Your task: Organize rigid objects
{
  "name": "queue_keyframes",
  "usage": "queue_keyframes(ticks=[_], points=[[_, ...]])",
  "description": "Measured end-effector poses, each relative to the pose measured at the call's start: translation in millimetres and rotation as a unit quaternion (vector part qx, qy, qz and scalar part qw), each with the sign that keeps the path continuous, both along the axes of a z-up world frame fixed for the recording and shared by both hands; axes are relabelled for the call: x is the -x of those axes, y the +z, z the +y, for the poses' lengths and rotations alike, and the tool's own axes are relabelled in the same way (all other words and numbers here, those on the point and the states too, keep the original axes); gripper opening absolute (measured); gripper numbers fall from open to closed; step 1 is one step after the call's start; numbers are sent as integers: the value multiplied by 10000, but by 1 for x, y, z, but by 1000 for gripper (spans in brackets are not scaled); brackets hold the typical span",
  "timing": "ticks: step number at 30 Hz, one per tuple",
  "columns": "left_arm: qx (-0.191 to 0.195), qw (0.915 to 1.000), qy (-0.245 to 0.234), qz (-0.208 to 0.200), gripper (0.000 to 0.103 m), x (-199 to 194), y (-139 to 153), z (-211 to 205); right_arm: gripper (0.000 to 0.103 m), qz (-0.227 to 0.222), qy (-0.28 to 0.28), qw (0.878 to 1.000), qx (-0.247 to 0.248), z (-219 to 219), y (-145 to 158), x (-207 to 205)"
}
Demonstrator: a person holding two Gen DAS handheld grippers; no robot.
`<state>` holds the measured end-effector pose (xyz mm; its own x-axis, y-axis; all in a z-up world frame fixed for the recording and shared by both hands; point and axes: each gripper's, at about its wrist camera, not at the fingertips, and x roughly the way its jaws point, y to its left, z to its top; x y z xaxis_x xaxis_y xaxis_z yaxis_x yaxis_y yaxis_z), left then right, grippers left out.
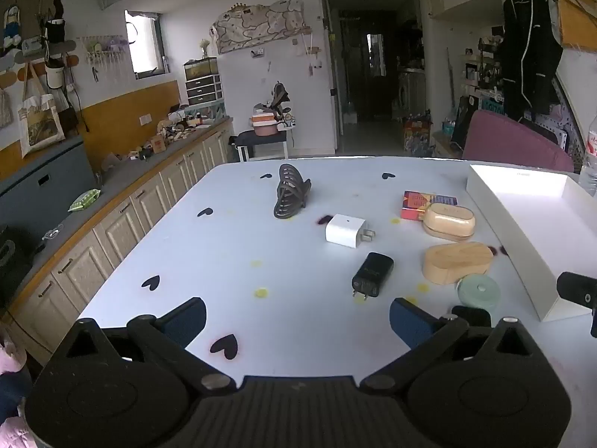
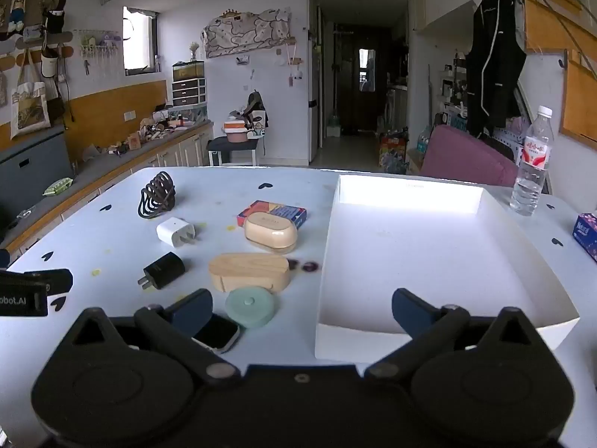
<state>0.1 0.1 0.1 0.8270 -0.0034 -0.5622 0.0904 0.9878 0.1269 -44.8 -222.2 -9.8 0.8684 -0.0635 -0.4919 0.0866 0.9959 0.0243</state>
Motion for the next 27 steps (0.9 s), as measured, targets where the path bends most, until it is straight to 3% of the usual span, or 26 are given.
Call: queue_keyframes(ticks=[27], points=[[-1, 10000, 4, 32, 103, -3, -9, -12, 103, 170, 21, 9999, -3, 0, -4, -5]])
